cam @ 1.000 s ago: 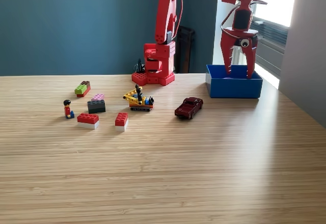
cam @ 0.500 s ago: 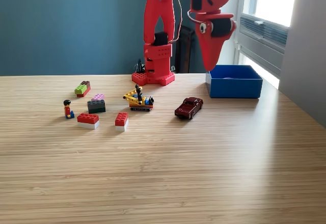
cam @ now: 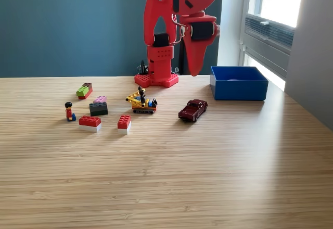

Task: Grasp a lego block and put it in the bin.

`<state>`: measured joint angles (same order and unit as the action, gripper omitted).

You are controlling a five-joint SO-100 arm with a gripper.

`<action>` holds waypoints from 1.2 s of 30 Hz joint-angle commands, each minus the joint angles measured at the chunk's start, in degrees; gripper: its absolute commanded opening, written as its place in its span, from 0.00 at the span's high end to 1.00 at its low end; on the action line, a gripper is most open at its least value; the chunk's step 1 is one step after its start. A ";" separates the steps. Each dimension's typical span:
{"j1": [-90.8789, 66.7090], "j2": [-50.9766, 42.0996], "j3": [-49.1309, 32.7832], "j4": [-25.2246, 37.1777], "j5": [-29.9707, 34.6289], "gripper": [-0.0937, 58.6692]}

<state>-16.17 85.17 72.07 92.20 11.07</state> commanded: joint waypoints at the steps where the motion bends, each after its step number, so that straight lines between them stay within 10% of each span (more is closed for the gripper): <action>1: 1.49 1.32 -0.18 0.18 -0.62 1.00; 26: 28.65 1.67 7.03 -3.96 -7.21 1.00; 36: 46.05 16.26 19.25 -8.96 -15.47 1.00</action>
<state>24.52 92.90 90.97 83.94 -2.99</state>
